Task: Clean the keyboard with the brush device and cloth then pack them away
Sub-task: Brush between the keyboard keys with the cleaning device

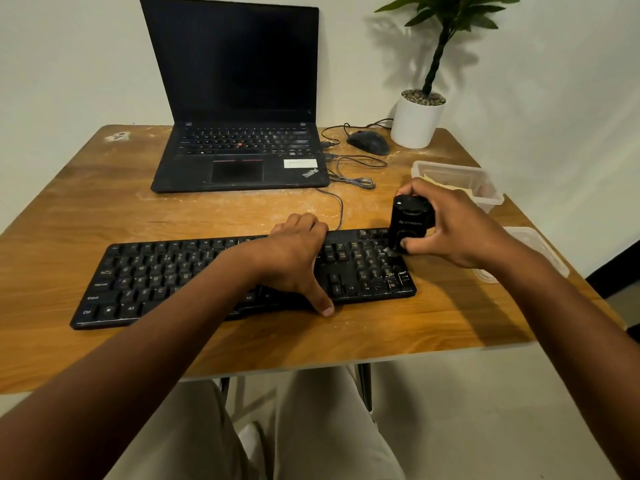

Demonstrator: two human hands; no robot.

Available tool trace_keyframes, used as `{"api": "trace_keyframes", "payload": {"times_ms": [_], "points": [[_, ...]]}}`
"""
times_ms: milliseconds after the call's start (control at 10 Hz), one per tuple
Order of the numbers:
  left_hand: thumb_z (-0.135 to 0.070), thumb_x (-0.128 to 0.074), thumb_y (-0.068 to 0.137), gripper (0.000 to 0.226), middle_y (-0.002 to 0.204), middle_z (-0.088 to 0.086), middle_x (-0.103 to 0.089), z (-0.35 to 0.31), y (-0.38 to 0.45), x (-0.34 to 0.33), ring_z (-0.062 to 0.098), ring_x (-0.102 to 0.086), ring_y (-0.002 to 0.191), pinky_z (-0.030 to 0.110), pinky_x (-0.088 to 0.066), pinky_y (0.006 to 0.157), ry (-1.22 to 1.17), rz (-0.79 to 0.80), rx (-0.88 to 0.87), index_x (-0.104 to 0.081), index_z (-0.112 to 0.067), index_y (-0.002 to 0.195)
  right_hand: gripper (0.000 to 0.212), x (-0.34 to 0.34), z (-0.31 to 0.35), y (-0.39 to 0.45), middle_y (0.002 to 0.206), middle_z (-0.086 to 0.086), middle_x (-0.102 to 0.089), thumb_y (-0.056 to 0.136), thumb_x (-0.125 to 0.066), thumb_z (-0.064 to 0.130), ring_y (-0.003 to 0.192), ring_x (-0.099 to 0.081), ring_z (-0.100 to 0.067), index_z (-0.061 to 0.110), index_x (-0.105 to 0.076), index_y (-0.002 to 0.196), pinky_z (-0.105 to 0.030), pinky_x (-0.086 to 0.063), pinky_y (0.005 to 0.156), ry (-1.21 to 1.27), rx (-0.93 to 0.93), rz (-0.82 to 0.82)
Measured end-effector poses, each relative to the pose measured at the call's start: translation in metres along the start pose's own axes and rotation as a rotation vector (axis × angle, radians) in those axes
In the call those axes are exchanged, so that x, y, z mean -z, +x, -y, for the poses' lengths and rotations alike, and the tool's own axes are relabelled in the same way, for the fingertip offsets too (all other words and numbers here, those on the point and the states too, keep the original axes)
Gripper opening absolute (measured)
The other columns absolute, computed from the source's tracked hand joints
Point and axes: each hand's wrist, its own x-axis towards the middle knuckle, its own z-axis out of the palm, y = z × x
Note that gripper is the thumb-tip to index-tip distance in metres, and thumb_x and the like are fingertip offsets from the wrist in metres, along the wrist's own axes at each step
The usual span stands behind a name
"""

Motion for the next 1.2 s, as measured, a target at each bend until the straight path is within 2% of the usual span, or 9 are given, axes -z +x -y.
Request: {"api": "trace_keyframes", "payload": {"times_ms": [100, 300, 400, 500, 600, 800, 1000, 1100, 1200], "points": [[-0.069, -0.091, 0.056, 0.129, 0.148, -0.001, -0.029, 0.0, 0.0, 0.0, 0.022, -0.026, 0.138, 0.045, -0.03, 0.121, -0.011, -0.001, -0.002, -0.025, -0.021, 0.156, 0.059, -0.012, 0.016, -0.001, 0.107, 0.014, -0.066, 0.074, -0.089, 0.009, 0.097, -0.064, 0.003, 0.031, -0.056, 0.118, -0.016, -0.055, 0.077, 0.128, 0.043, -0.047], [-0.07, -0.091, 0.054, 0.129, 0.146, -0.001, -0.029, 0.001, -0.001, -0.001, 0.021, -0.026, 0.137, 0.045, -0.031, 0.121, -0.016, 0.001, 0.001, -0.026, -0.021, 0.155, 0.055, -0.03, 0.023, -0.006, 0.106, 0.008, -0.069, 0.077, -0.085, 0.003, 0.097, -0.069, -0.006, 0.027, -0.058, 0.118, -0.034, -0.063, 0.08, 0.139, 0.057, 0.087], [-0.071, -0.09, 0.055, 0.132, 0.15, 0.0, -0.028, 0.0, -0.001, 0.0, 0.022, -0.026, 0.14, 0.045, -0.03, 0.122, -0.009, 0.003, 0.005, -0.024, -0.02, 0.157, 0.056, -0.006, 0.008, -0.009, 0.107, 0.013, -0.068, 0.075, -0.087, 0.007, 0.099, -0.067, -0.004, 0.031, -0.058, 0.117, -0.03, -0.06, 0.084, 0.039, 0.0, 0.094], [-0.07, -0.091, 0.054, 0.131, 0.15, 0.0, -0.028, 0.0, -0.001, 0.0, 0.023, -0.026, 0.14, 0.046, -0.03, 0.122, -0.014, 0.0, 0.01, -0.025, -0.02, 0.156, 0.057, 0.003, 0.008, -0.008, 0.102, 0.016, -0.067, 0.074, -0.089, 0.007, 0.096, -0.065, -0.004, 0.035, -0.057, 0.113, -0.024, -0.052, 0.074, -0.035, 0.005, 0.055], [-0.07, -0.091, 0.054, 0.132, 0.15, -0.001, -0.028, -0.001, -0.001, 0.0, 0.023, -0.025, 0.14, 0.045, -0.029, 0.123, -0.018, 0.001, 0.014, -0.024, -0.02, 0.157, 0.058, -0.012, 0.019, -0.006, 0.107, 0.014, -0.067, 0.075, -0.089, 0.009, 0.098, -0.065, -0.001, 0.036, -0.055, 0.114, -0.016, -0.054, 0.076, 0.071, 0.03, -0.014], [-0.069, -0.091, 0.055, 0.133, 0.152, 0.0, -0.026, -0.001, -0.002, 0.0, 0.023, -0.023, 0.142, 0.046, -0.028, 0.123, -0.015, 0.007, 0.017, -0.022, -0.019, 0.158, 0.056, -0.027, 0.016, -0.018, 0.109, 0.01, -0.068, 0.075, -0.087, 0.005, 0.1, -0.068, -0.005, 0.03, -0.058, 0.116, -0.034, -0.063, 0.084, 0.145, 0.034, 0.071], [-0.069, -0.091, 0.055, 0.134, 0.152, 0.0, -0.026, -0.001, -0.002, 0.0, 0.024, -0.023, 0.142, 0.046, -0.028, 0.123, -0.017, 0.007, 0.018, -0.022, -0.019, 0.159, 0.059, 0.008, 0.003, -0.019, 0.104, 0.016, -0.068, 0.073, -0.09, 0.01, 0.098, -0.066, -0.004, 0.038, -0.056, 0.112, -0.023, -0.057, 0.078, -0.034, -0.035, 0.031], [-0.07, -0.091, 0.055, 0.133, 0.152, 0.0, -0.026, 0.0, -0.002, -0.001, 0.023, -0.023, 0.142, 0.045, -0.028, 0.123, -0.022, 0.004, 0.015, -0.022, -0.019, 0.158, 0.058, -0.008, 0.017, -0.019, 0.108, 0.013, -0.068, 0.074, -0.089, 0.008, 0.102, -0.066, -0.004, 0.034, -0.057, 0.115, -0.02, -0.058, 0.08, 0.123, 0.005, -0.023], [-0.07, -0.091, 0.055, 0.131, 0.149, 0.0, -0.027, 0.0, -0.001, -0.001, 0.023, -0.025, 0.141, 0.044, -0.029, 0.122, -0.015, 0.002, 0.015, -0.025, -0.019, 0.156, 0.057, -0.036, 0.03, -0.021, 0.11, 0.008, -0.067, 0.075, -0.087, 0.005, 0.101, -0.068, -0.008, 0.028, -0.057, 0.117, -0.028, -0.062, 0.078, 0.21, 0.062, 0.03]]}}
